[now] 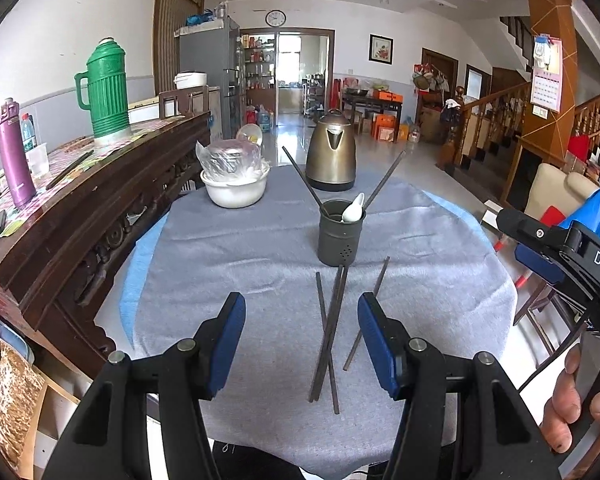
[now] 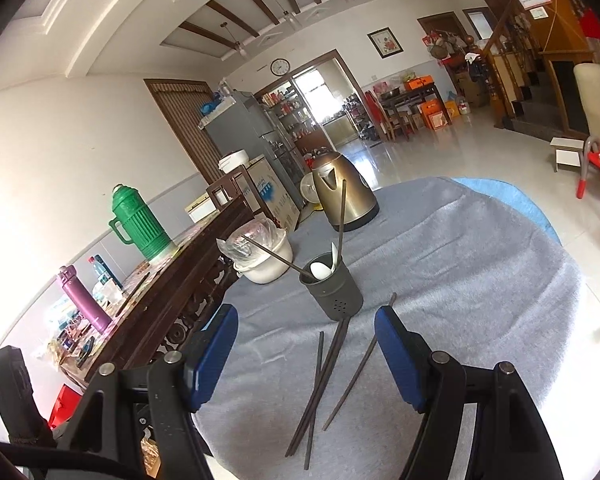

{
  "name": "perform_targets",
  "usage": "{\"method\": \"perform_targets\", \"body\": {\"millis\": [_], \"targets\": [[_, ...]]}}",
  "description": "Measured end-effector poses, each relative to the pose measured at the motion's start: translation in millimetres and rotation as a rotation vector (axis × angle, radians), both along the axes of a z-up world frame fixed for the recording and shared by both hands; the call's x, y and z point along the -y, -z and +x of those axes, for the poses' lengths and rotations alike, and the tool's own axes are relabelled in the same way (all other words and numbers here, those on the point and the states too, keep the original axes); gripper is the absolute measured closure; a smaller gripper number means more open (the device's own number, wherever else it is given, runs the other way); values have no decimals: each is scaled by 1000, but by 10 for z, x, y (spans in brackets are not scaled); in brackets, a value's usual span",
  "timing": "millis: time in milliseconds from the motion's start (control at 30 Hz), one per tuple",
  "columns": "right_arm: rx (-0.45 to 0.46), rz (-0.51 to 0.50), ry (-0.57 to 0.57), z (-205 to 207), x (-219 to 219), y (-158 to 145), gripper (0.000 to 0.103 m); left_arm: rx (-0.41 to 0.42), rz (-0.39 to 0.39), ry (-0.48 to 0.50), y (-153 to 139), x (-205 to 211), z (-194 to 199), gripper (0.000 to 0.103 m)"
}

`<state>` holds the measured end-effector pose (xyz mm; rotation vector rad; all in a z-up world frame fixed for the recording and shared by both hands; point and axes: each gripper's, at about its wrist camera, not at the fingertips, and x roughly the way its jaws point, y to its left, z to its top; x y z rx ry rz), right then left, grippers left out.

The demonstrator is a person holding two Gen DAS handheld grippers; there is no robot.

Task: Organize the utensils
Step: 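Withdraw both open tools back from the gray holder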

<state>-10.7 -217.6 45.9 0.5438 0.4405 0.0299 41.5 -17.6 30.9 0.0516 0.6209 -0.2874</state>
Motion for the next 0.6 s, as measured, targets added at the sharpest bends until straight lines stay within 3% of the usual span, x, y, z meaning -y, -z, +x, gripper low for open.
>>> {"method": "perform_targets", "body": {"millis": [600], "targets": [[-58,-7,-55,144,-212,195,29,-73,0,-98,271,-341,192,43]]}}
